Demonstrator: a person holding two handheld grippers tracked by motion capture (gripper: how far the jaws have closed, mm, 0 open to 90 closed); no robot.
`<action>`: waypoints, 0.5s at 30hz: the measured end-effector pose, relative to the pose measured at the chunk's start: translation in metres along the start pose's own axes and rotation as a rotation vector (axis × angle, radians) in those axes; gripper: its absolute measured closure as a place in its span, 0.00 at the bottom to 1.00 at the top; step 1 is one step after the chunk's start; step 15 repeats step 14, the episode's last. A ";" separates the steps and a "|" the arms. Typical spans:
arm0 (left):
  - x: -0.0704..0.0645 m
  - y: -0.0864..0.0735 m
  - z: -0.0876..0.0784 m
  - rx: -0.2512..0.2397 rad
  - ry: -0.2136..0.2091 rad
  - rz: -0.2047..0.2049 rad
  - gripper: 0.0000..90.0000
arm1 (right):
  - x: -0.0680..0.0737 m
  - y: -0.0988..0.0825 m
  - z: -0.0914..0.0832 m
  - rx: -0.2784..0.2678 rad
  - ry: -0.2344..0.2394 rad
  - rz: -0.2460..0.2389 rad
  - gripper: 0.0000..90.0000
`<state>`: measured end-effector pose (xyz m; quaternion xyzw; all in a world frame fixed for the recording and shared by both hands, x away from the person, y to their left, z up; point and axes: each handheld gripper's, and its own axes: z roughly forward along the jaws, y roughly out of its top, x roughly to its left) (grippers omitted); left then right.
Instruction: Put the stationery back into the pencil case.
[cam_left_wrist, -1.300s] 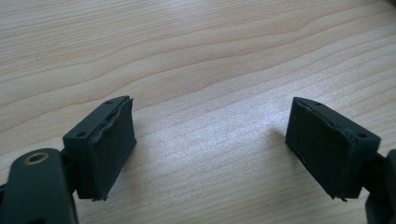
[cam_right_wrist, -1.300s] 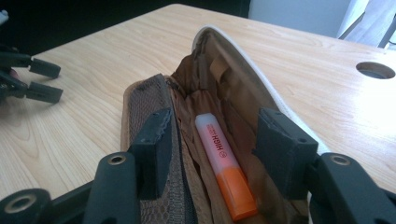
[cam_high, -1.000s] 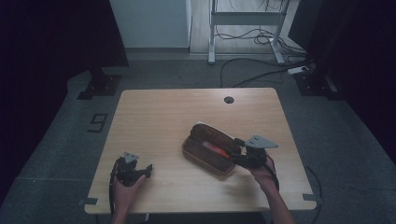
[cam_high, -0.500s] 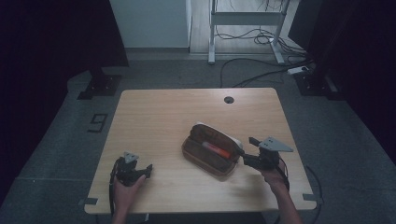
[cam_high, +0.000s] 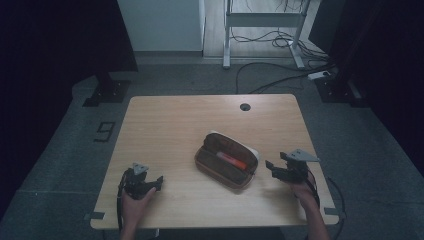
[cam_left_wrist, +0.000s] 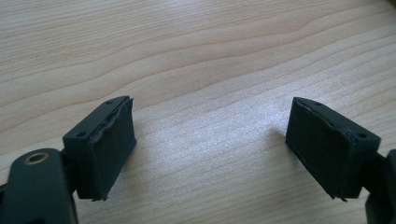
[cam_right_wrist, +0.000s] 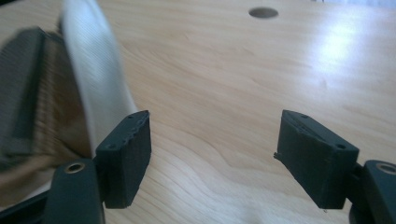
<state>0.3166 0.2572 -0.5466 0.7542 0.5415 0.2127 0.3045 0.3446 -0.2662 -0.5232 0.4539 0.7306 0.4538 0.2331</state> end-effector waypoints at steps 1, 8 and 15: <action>0.000 0.000 0.000 0.000 0.000 0.000 0.17 | -0.002 -0.002 0.001 0.004 -0.003 0.007 0.28; 0.000 0.000 0.000 0.000 0.000 0.001 0.17 | -0.007 -0.007 0.005 0.026 -0.018 0.016 0.29; 0.000 0.000 0.000 0.000 0.000 0.000 0.17 | -0.006 -0.009 0.007 0.034 -0.018 0.019 0.29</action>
